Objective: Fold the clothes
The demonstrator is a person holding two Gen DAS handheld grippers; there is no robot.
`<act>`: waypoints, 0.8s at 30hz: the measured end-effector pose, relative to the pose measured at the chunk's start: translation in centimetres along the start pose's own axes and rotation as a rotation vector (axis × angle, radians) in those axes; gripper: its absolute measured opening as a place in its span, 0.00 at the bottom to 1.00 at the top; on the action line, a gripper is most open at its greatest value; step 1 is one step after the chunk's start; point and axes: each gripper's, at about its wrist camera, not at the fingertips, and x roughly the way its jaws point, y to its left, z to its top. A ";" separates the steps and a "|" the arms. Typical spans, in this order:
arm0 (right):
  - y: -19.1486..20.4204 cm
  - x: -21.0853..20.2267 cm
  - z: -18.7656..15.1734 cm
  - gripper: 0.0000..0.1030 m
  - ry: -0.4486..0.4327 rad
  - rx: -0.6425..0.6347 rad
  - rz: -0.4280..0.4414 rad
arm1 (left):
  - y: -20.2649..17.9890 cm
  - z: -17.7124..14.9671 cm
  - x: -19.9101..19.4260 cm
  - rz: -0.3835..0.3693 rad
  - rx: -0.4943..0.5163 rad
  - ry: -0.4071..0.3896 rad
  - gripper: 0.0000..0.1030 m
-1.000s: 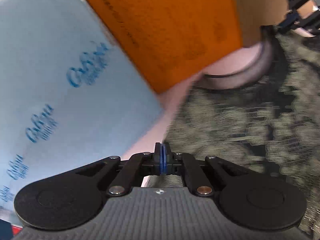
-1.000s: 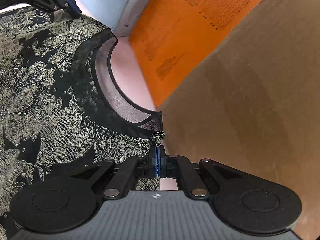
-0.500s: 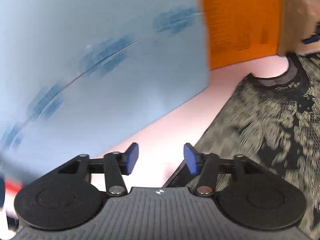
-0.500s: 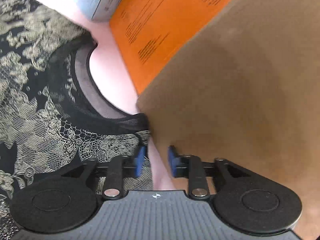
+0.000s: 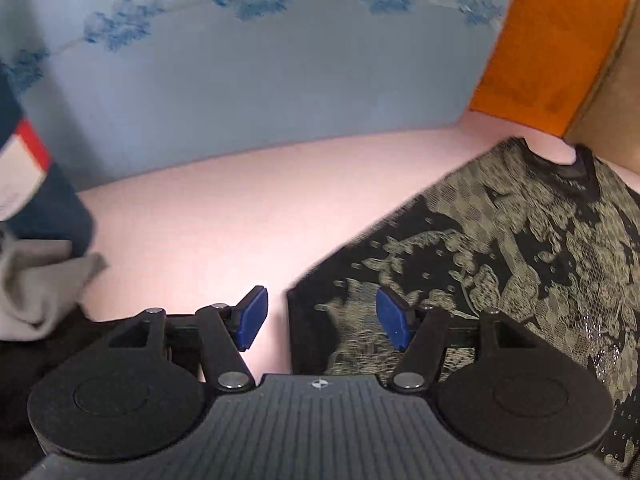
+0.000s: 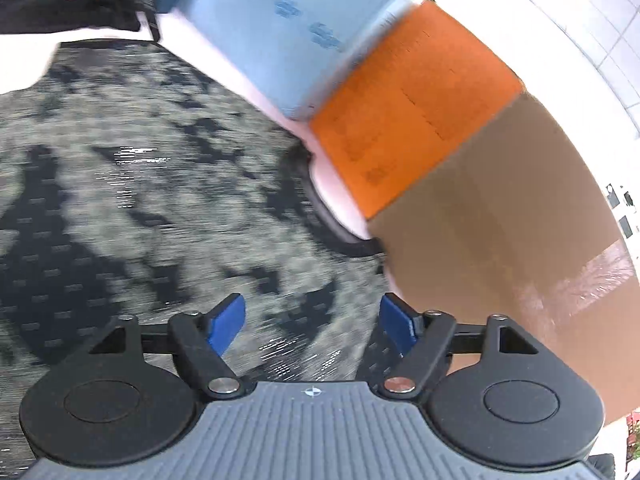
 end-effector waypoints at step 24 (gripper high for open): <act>11.5 -9.6 -3.2 0.79 0.199 0.224 -0.054 | -2.2 2.2 2.2 0.352 0.215 -0.002 0.16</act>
